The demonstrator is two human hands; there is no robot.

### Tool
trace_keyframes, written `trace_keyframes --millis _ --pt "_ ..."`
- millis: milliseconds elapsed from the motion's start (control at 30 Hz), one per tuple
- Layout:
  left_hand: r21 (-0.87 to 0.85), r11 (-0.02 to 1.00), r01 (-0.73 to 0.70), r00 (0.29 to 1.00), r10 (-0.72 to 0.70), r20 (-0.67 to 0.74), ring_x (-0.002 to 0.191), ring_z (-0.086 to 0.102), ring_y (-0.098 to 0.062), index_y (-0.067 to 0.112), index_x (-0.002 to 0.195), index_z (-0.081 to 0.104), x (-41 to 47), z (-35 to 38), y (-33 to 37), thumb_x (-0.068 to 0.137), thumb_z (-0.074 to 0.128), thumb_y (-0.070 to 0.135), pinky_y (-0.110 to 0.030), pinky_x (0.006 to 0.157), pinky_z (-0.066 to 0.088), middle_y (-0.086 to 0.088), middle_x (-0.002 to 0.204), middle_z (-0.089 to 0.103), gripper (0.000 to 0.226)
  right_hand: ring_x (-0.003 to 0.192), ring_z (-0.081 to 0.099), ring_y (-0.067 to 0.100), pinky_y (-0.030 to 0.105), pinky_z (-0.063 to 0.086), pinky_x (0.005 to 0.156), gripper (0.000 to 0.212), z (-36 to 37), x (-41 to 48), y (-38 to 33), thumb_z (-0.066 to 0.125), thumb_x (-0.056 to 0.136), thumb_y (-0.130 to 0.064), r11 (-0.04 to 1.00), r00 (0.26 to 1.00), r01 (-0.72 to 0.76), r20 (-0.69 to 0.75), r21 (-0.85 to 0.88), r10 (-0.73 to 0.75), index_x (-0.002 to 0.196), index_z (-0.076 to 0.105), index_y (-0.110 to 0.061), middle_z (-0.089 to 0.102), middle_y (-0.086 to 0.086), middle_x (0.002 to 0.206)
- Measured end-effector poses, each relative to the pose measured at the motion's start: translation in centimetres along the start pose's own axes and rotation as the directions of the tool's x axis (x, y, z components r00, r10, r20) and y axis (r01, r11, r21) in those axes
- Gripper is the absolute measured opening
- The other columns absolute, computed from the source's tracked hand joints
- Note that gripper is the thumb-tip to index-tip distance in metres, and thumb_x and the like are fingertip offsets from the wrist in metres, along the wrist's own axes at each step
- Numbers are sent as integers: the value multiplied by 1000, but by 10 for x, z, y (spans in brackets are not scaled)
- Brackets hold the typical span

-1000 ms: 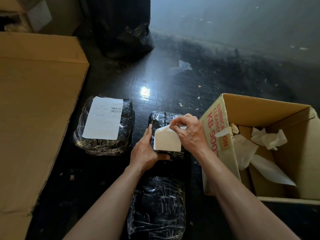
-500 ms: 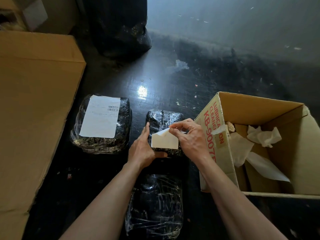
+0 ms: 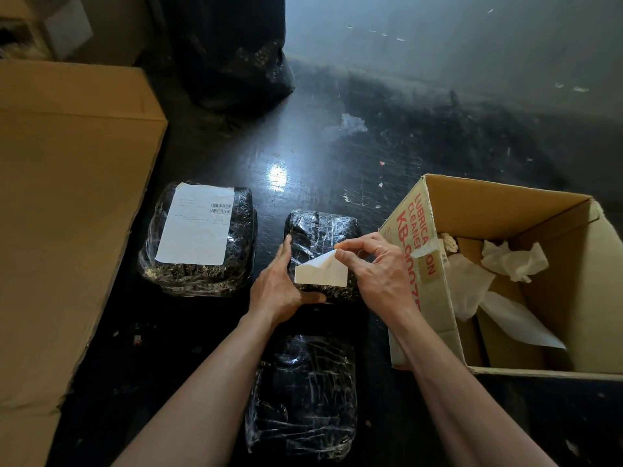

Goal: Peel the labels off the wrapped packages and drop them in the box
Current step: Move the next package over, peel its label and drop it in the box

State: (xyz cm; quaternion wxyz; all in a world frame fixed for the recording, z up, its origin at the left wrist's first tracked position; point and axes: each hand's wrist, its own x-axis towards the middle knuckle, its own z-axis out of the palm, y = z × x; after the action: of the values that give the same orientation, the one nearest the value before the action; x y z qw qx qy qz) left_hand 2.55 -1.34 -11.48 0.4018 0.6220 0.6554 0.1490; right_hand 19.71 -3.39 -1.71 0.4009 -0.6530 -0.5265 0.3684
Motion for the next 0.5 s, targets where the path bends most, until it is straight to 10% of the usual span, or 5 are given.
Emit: trace_keyframes --millis 500 --pt "2 1000 3 1000 -3 3 136 53 -24 52 157 -5 0 0 -1 45 92 69 -41 98 53 6 162 38 149 82 58 -8 6 44 71 5 -3 -9 -11 78 85 -14 1000 1000 -10 -25 20 11 90 80 -13 66 3 99"
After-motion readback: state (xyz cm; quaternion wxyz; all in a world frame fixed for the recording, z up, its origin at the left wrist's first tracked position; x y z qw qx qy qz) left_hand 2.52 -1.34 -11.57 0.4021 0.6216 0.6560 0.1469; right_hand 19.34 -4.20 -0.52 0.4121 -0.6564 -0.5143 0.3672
